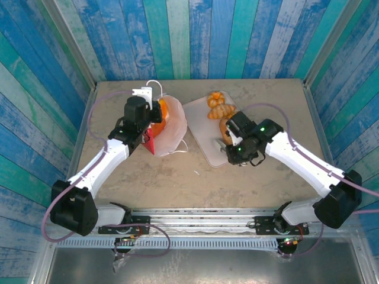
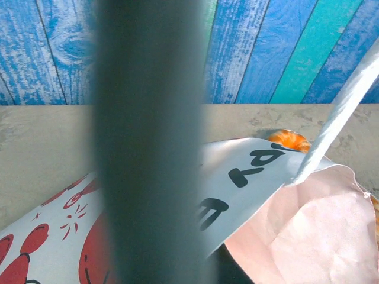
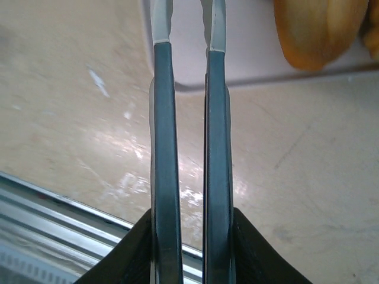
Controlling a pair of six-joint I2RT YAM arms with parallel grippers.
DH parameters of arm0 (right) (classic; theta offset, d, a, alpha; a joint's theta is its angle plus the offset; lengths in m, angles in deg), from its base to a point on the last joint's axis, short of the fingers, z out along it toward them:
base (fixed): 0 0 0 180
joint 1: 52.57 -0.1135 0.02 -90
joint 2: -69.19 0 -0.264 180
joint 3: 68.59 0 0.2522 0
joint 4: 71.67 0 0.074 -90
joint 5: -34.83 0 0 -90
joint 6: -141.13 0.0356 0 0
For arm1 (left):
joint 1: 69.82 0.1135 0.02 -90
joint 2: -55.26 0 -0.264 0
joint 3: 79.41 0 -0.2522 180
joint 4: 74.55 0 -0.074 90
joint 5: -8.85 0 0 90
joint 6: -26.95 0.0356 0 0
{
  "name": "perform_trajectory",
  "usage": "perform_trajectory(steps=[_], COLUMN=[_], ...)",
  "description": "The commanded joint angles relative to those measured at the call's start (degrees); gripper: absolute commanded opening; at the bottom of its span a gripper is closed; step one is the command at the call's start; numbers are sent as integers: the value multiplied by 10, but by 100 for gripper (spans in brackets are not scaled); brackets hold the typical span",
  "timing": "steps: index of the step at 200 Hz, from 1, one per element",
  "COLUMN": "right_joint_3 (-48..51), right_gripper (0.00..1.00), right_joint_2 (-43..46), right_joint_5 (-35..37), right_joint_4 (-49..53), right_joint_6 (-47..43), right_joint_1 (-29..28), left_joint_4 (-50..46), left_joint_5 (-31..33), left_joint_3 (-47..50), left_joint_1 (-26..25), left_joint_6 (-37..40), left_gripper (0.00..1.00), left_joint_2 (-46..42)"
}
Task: Take the fake bread out of the paper bag
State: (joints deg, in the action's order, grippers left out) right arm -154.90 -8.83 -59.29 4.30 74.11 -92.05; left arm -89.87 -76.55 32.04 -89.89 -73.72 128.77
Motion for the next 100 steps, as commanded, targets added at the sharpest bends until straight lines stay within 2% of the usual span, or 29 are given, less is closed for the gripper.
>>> perform_trajectory(steps=[1,53,100], right_joint_3=[-46,-82,-96], right_gripper=[32,35,36], right_joint_2=[31,65,18], right_joint_5=[-24,-89,-99], right_joint_4=[-8,-56,-116], right_joint_6=[9,26,34], right_joint_1=[-3,-19,-79], left_joint_4=[9,16,26], left_joint_5=[-39,-61,-83], left_joint_3=[4,12,20], left_joint_1=[1,1,1], left_joint_6=[27,36,33], left_gripper=[8,8,8], left_joint_2=[-36,-33,-30])
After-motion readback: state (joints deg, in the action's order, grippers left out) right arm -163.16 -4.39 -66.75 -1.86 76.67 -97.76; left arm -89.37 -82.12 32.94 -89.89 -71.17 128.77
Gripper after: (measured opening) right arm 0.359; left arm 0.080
